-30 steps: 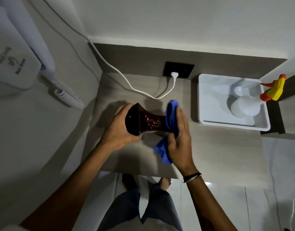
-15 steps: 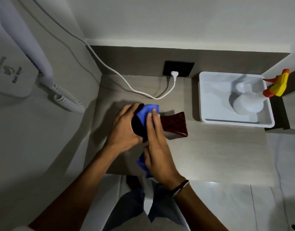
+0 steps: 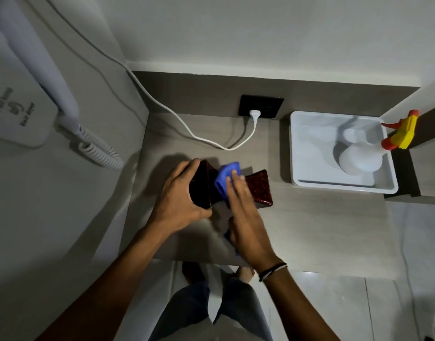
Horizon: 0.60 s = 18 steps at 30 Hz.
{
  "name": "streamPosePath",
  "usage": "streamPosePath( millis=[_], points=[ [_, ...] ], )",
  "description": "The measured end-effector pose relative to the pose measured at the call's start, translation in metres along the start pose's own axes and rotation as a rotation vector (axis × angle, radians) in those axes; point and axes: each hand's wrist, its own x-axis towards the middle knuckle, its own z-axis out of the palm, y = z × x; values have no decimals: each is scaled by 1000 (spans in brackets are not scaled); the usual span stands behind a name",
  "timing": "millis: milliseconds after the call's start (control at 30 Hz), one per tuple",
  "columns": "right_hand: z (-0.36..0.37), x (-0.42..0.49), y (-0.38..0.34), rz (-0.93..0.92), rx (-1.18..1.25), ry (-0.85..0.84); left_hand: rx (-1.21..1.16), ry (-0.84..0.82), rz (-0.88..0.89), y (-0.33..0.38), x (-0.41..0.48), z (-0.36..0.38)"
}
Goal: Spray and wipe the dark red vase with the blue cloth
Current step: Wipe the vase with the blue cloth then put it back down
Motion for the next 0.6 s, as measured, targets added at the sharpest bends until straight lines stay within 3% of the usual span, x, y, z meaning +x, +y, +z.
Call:
streamPosePath(
  millis=[100,200,300,367,467,600],
  points=[
    [-25,-2,43,222,-39,1,-18,-14,-12,-2,-4,0],
    [-37,3,55,364,232,140,-70,30,-51,-3,-4,3],
    [-44,7,56,563,550,304,-254,85,-207,-6,-3,5],
    [-46,11,58,666,688,322,-387,139,-340,-10,1,8],
    [-45,18,58,728,820,279,-446,158,-454,-11,7,9],
    [-42,30,60,750,866,278,-344,29,-390,-11,8,10]
  ],
)
